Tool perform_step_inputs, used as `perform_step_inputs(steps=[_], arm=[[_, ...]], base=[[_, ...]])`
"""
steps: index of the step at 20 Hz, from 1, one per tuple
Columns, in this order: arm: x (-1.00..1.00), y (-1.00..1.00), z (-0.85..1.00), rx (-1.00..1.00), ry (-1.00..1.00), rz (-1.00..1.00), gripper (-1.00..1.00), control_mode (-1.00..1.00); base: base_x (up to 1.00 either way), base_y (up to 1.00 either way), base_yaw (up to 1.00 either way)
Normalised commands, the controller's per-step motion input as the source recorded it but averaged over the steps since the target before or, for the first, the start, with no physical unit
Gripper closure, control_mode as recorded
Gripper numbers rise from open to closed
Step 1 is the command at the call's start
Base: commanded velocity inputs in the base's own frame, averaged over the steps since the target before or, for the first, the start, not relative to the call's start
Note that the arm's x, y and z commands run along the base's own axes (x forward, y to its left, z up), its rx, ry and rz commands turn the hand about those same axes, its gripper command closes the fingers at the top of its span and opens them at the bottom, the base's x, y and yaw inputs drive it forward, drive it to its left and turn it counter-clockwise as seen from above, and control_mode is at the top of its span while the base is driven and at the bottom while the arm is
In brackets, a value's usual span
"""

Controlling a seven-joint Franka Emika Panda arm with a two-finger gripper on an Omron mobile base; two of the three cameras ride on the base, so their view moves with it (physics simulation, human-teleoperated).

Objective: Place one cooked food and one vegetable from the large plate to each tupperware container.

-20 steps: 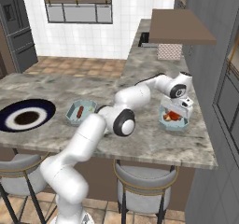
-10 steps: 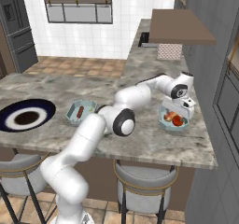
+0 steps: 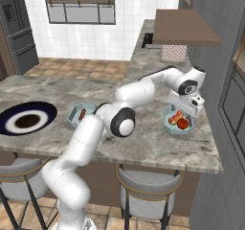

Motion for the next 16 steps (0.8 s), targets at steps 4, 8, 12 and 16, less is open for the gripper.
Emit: perform_step_inputs(steps=[4, 8, 12, 16], arm=[[-0.43, 0.93, 0.45, -0.01, -0.29, 0.05, -1.0, -1.0], [-0.44, 1.0, 0.27, -0.06, -0.49, 0.07, -1.0, -1.0], [-0.51, 1.0, 0.1, -0.18, -0.64, 0.07, -1.0, -1.0], [-0.48, 1.0, 0.3, -0.21, -0.69, 0.05, -1.0, -1.0]], base=[[0.0, 0.0, 0.0], [0.0, 0.0, 0.0], [0.0, 0.0, 0.0], [0.0, 0.0, 0.0]])
